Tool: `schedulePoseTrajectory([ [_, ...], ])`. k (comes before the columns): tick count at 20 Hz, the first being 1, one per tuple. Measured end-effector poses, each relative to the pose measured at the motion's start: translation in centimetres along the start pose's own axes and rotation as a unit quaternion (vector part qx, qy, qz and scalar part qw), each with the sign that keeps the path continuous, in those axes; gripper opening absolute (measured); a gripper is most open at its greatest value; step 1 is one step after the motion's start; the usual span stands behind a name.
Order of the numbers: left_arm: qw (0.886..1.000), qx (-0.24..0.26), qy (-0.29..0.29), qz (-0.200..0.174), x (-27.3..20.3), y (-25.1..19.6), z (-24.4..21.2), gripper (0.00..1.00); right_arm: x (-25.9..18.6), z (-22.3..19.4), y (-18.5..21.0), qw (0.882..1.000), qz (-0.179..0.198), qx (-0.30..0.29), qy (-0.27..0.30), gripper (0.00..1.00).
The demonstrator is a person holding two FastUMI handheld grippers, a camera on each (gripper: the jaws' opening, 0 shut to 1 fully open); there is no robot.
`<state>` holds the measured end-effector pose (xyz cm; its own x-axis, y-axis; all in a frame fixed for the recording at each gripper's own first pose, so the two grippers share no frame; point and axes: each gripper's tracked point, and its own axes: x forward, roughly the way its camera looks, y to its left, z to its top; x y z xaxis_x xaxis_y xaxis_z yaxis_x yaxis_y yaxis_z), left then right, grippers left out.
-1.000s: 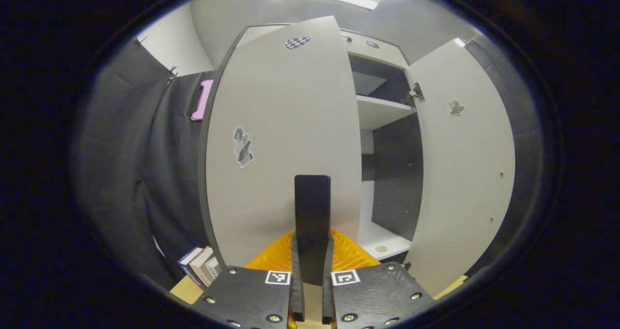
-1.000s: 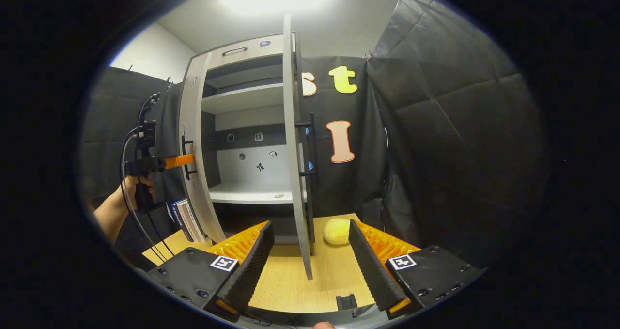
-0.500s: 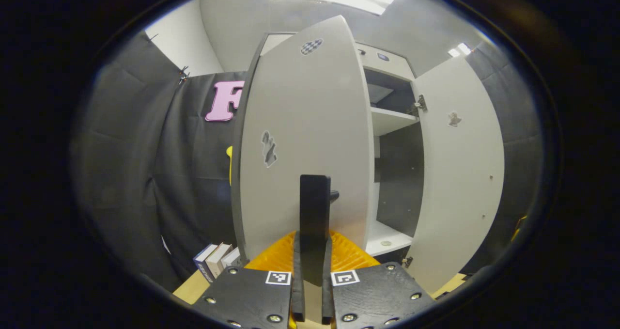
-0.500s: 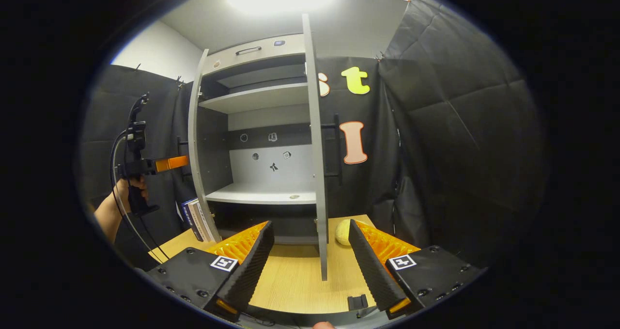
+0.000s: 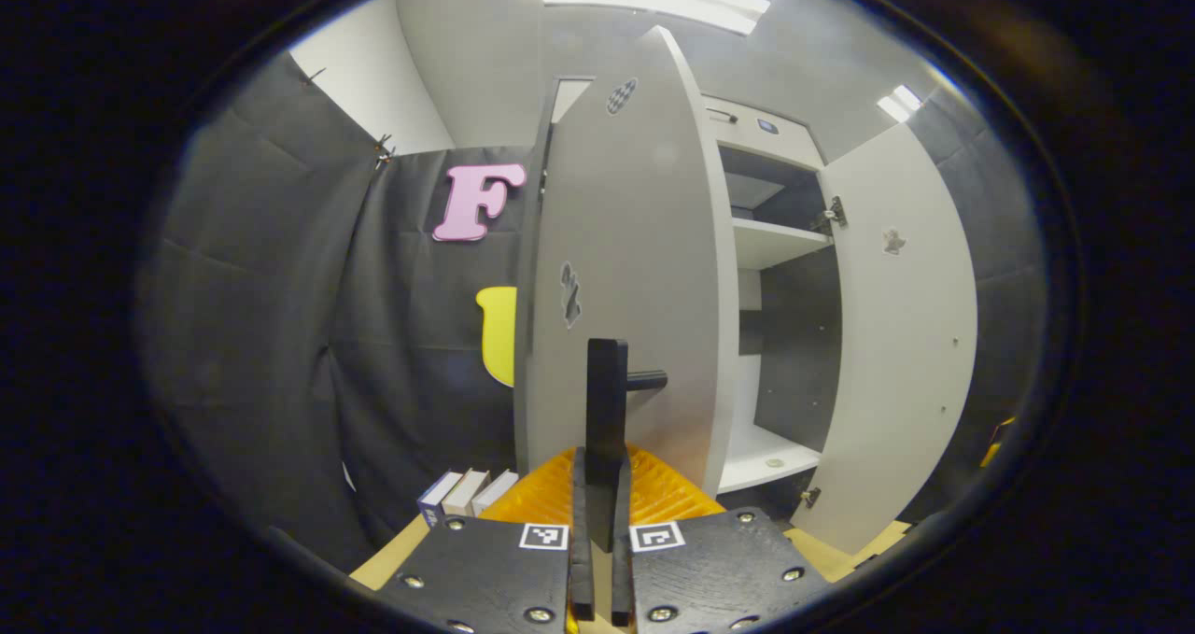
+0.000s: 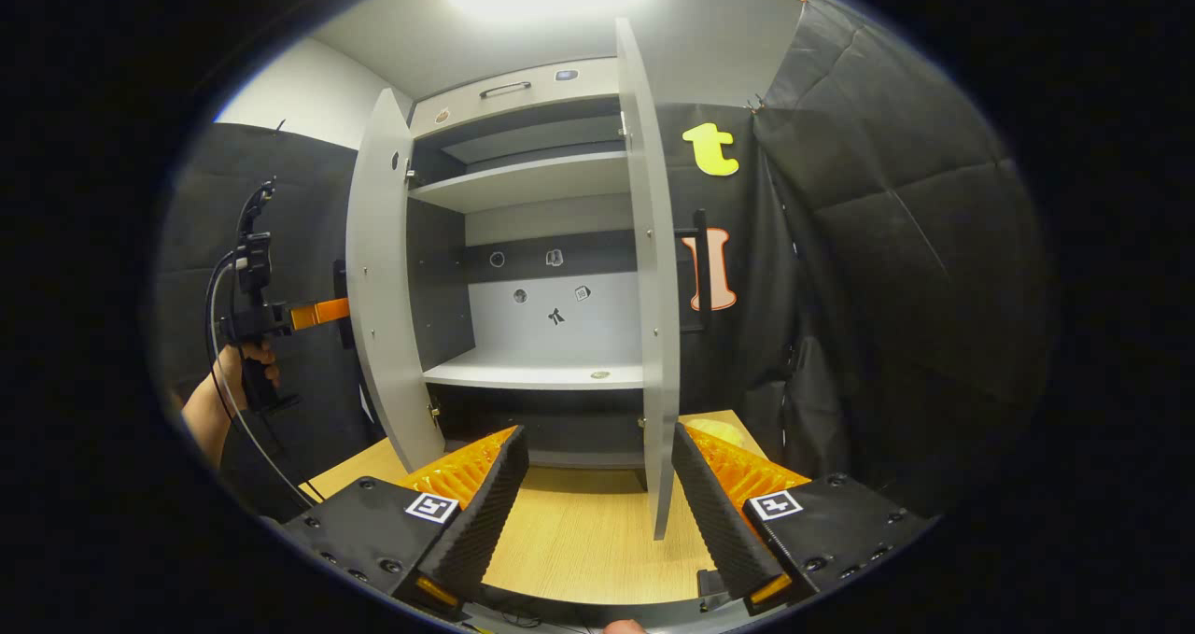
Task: Open the right door of the double-door shoe cabinet with the right hand, and open the left door with the left hand.
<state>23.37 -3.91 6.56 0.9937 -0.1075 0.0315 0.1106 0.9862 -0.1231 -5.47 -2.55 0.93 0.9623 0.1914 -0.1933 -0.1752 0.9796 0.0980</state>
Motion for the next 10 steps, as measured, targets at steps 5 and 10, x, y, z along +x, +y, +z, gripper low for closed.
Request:
schedulePoseTrajectory([
  [5,0.999,0.005,0.003,0.036,-0.2,2.1,-0.2,0.10,0.8,-0.3,1.7,1.000,0.016,-0.006,0.005,0.92],
  [10,0.997,0.028,-0.006,0.075,0.0,5.1,0.0,0.00,1.1,-0.3,2.7,0.999,0.028,-0.013,0.009,0.97],
])
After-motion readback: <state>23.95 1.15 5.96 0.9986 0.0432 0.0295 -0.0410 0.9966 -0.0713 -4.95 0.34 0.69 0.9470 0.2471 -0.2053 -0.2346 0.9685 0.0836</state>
